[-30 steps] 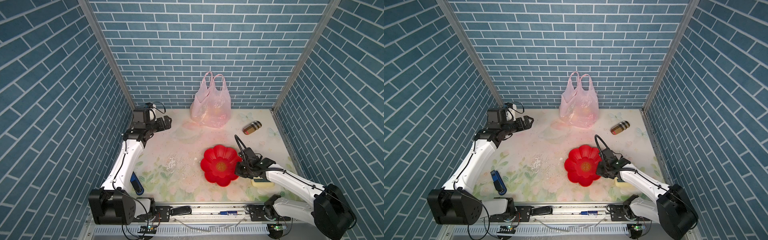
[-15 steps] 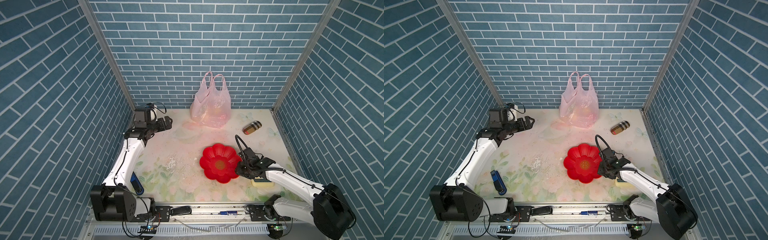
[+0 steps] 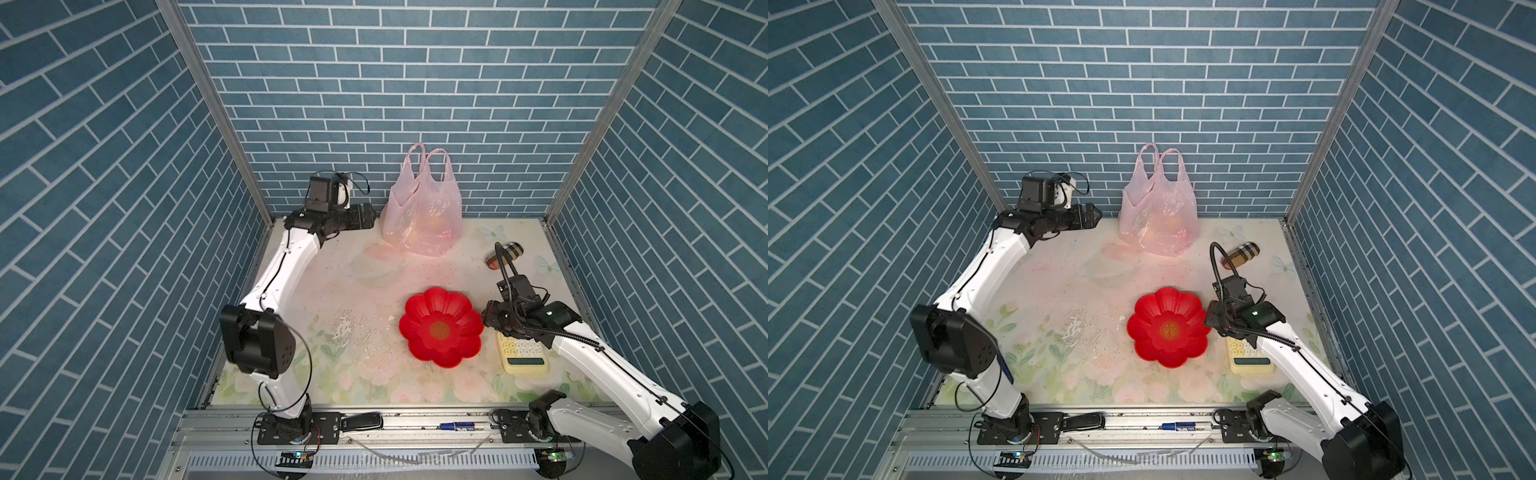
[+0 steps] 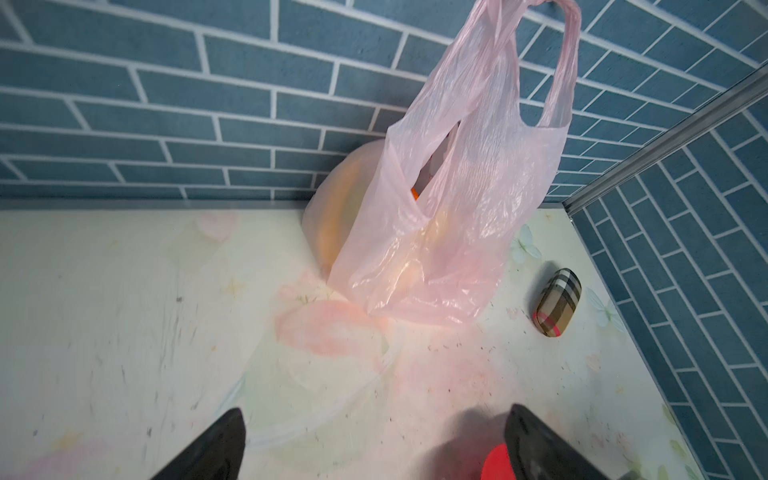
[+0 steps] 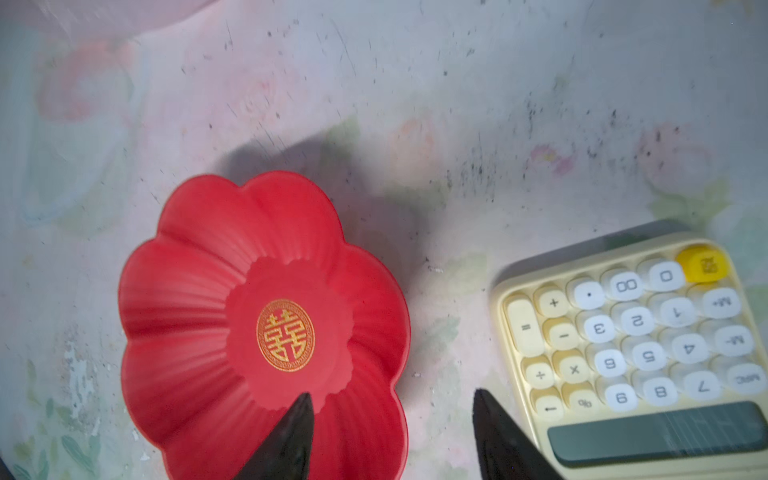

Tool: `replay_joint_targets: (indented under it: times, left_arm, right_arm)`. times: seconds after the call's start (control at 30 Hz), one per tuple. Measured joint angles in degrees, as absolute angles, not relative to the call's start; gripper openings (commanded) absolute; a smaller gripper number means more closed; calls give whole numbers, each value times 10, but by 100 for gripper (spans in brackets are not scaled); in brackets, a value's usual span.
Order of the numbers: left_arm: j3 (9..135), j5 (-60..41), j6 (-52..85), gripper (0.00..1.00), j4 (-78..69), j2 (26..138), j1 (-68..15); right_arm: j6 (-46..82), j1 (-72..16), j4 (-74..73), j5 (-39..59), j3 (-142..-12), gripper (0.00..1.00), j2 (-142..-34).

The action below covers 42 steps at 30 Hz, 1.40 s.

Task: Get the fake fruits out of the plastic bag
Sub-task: 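Grasp the pink bag handle with the left gripper and drag it toward the robot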

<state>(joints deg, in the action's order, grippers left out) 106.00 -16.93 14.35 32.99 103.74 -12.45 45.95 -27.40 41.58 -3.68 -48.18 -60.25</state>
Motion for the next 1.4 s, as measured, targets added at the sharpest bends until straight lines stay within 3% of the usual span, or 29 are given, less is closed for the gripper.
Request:
replay_joint_targets:
  times: [0.33,0.63,0.93,1.03,1.23,1.4]
  left_arm:
    - [1446,-202,121,90,360,1370,-126]
    - [1420,-252,160,90,253,1435,-134]
    - [1398,-296,230,81,124,1452,-142]
    - [1397,-302,245,70,103,1461,-142]
    - [1403,-310,261,27,94,1487,-142]
    - [1374,-298,275,4,83,1478,-142]
  right_arm:
    - [395,-197,387,-1,-526,62,-670]
    - [384,-182,338,34,-529,61,-745]
    - [375,-179,312,62,-549,60,-797]
    - [374,-178,309,65,-551,60,-801]
    - [373,-178,306,69,-556,59,-802]
    - [370,-177,307,76,-557,57,-803]
